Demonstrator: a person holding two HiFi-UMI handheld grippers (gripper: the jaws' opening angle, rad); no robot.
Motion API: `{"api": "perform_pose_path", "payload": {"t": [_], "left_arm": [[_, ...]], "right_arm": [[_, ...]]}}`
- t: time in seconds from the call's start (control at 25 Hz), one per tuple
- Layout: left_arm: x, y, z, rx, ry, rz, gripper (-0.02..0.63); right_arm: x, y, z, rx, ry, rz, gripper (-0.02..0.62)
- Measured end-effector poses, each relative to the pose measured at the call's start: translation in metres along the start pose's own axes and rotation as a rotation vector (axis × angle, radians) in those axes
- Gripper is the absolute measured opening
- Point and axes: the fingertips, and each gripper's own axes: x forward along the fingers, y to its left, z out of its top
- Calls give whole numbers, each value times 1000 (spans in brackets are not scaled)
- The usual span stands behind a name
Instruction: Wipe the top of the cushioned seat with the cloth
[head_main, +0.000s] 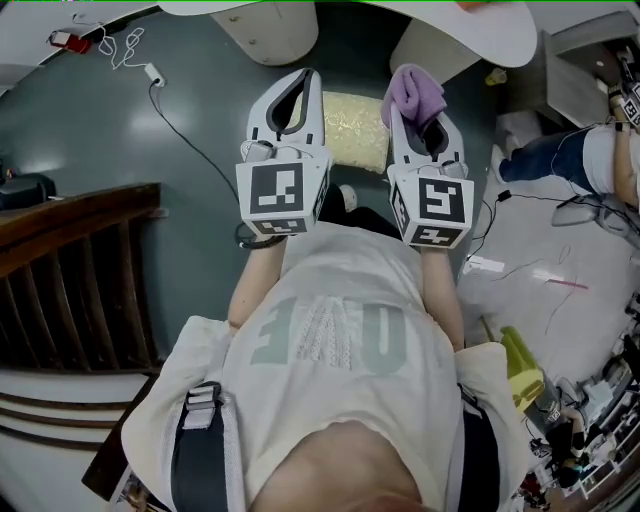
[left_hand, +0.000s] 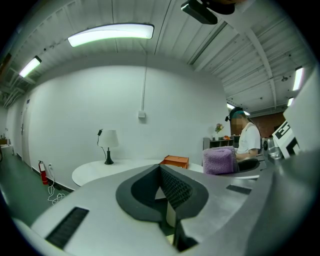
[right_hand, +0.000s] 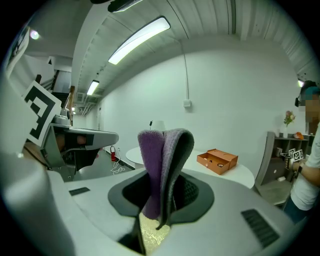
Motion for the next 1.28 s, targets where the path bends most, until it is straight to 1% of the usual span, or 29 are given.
{"api": "perform_pose_path", "payload": {"t": [0.16, 0.44, 0.64, 0.72, 0.8, 0.88, 0.96, 1.08, 1.16, 1.28], "left_arm": [[18, 3, 2, 9, 9, -21, 8], [34, -1, 13, 31, -4, -80, 8], [39, -2, 18, 48, -17, -108, 8], [47, -5, 18, 70, -18, -130, 8], [59, -7, 15, 90, -13, -157, 8], [74, -6, 7, 101, -7, -167, 8], [88, 0, -7, 93, 4, -160, 8], [101, 9, -45, 36, 10, -136, 8], [107, 16, -79, 3, -1, -120, 8], [116, 27, -138, -5, 24, -110, 6]], "right_arm": [[9, -5, 8, 8, -13, -16, 100], [6, -21, 21, 16, -35, -96, 100], [8, -18, 25, 26, -49, -98, 100], [12, -18, 27, 6, -52, -88, 100], [19, -21, 26, -41, -43, -91, 100], [31, -27, 22, -67, -31, -92, 100], [47, -31, 14, -60, -29, -79, 100], [71, -27, -12, -53, -22, -35, 100], [91, -19, -42, -40, -12, -7, 100], [125, -6, -95, -5, 9, 20, 100]]}}
